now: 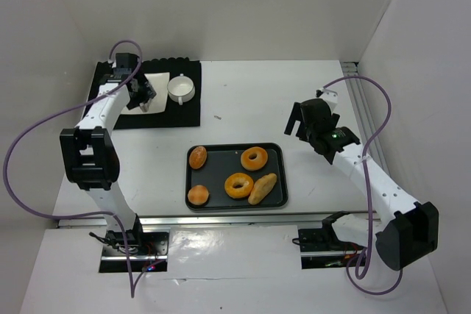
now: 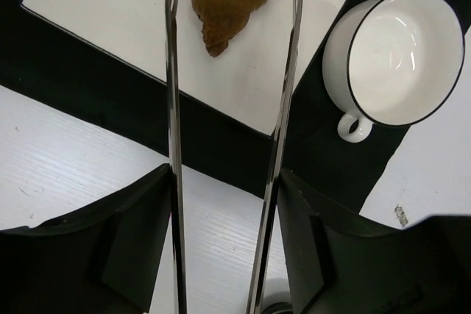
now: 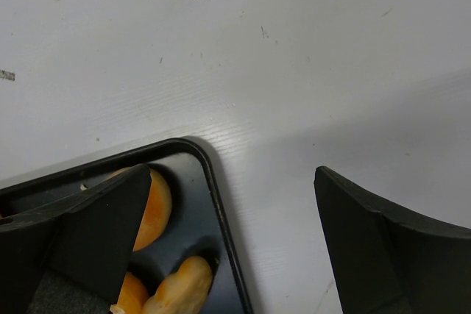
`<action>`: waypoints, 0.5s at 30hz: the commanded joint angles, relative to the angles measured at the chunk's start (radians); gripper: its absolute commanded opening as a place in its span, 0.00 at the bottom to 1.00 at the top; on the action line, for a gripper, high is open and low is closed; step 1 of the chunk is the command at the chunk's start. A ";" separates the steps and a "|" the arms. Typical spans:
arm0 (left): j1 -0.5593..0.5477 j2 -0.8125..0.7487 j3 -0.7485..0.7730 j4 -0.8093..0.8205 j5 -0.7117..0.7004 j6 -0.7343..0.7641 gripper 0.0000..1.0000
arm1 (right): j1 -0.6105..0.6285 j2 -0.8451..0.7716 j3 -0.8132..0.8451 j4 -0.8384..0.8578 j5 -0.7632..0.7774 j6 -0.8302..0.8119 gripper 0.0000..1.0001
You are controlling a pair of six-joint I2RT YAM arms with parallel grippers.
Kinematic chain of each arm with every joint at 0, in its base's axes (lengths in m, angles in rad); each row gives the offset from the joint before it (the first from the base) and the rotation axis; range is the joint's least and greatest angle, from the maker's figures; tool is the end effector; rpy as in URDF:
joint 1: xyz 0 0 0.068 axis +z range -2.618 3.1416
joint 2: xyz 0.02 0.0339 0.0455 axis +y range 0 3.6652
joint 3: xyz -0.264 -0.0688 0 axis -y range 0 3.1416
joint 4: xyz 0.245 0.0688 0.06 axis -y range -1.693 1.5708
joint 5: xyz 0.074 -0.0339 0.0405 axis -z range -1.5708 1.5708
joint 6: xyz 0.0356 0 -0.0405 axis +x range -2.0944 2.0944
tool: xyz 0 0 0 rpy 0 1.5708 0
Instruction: Place the bread
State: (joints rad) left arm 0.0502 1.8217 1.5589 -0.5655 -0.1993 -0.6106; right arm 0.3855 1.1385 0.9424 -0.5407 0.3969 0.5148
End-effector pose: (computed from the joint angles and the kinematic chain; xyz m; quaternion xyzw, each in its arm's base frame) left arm 0.4105 0.0277 0.2833 -0.3350 0.8654 -0.0107 0.3725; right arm 0.2280 0.0777 0.2925 0.1376 0.8893 0.0105 0.4359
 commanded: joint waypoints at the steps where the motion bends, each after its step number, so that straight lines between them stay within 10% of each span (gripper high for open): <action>1: 0.005 -0.054 0.020 0.039 -0.003 -0.006 0.69 | 0.000 0.006 0.042 0.016 0.019 -0.009 0.99; 15: -0.163 -0.334 -0.023 -0.037 -0.023 0.095 0.67 | 0.000 -0.025 0.033 0.005 0.010 0.002 0.99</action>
State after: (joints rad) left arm -0.0544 1.5902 1.5539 -0.5980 -0.2596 -0.5766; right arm 0.3855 1.1378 0.9428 -0.5423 0.3965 0.5152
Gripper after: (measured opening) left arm 0.671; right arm 0.992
